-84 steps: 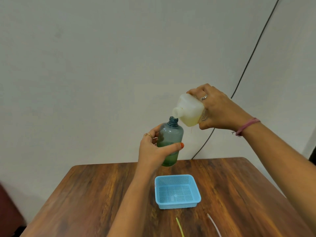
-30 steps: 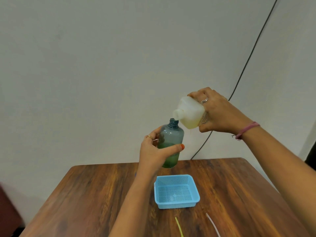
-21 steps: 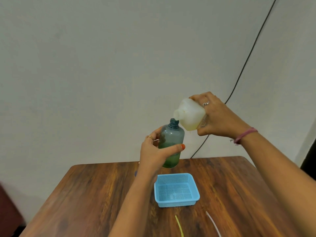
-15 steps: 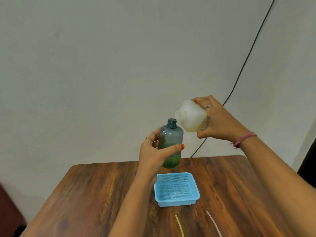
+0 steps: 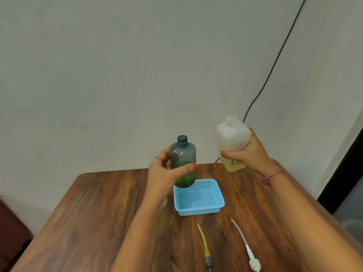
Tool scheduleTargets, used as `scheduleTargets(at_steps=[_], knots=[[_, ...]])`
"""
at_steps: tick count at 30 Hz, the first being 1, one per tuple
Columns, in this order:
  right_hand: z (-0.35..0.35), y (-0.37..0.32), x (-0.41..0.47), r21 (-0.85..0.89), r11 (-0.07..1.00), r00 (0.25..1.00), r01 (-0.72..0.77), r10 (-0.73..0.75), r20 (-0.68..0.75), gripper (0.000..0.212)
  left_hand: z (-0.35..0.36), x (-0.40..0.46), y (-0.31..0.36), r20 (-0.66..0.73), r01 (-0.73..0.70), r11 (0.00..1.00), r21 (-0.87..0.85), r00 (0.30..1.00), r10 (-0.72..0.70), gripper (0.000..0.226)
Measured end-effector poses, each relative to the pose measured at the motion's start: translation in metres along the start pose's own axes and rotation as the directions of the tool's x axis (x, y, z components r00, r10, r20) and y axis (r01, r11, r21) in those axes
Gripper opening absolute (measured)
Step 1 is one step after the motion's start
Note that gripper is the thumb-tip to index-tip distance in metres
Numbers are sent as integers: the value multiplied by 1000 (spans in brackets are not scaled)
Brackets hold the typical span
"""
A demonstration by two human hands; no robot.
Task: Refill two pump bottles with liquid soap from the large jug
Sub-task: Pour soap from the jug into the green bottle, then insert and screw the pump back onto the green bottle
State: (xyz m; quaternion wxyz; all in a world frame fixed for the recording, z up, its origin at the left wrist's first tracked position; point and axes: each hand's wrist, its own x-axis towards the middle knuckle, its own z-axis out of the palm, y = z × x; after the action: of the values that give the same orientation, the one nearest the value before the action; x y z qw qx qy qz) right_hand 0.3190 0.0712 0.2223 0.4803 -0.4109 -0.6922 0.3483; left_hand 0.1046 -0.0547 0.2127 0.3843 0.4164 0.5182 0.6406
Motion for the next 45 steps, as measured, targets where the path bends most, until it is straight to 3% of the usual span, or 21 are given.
scheduleTargets(at_steps=[4,10,17,19,21,30,45], knots=[[10,35,-27,156,979,988,-132,142,-53,82,-8,-7,-22,-10,23,999,48,1000,-22,71],[26,86,-75,173,949,962,-263,272,-29,84,-20,-27,-66,-1,105,990,93,994,-106,71],[34,104,-100,200,935,955,-293,297,12,81,-26,-29,-93,19,163,976,144,986,-167,76],[34,109,-114,192,934,952,-301,305,6,80,-31,-37,-100,21,130,978,164,991,-135,76],[36,143,-158,114,904,911,-412,411,30,76,-28,-62,-140,44,248,949,195,964,-261,76],[57,181,-182,25,840,835,-542,541,-96,71,-32,-69,-152,-5,268,940,213,962,-273,74],[60,214,-207,17,811,808,-585,584,-74,87,-21,-75,-167,38,299,931,210,949,-313,77]])
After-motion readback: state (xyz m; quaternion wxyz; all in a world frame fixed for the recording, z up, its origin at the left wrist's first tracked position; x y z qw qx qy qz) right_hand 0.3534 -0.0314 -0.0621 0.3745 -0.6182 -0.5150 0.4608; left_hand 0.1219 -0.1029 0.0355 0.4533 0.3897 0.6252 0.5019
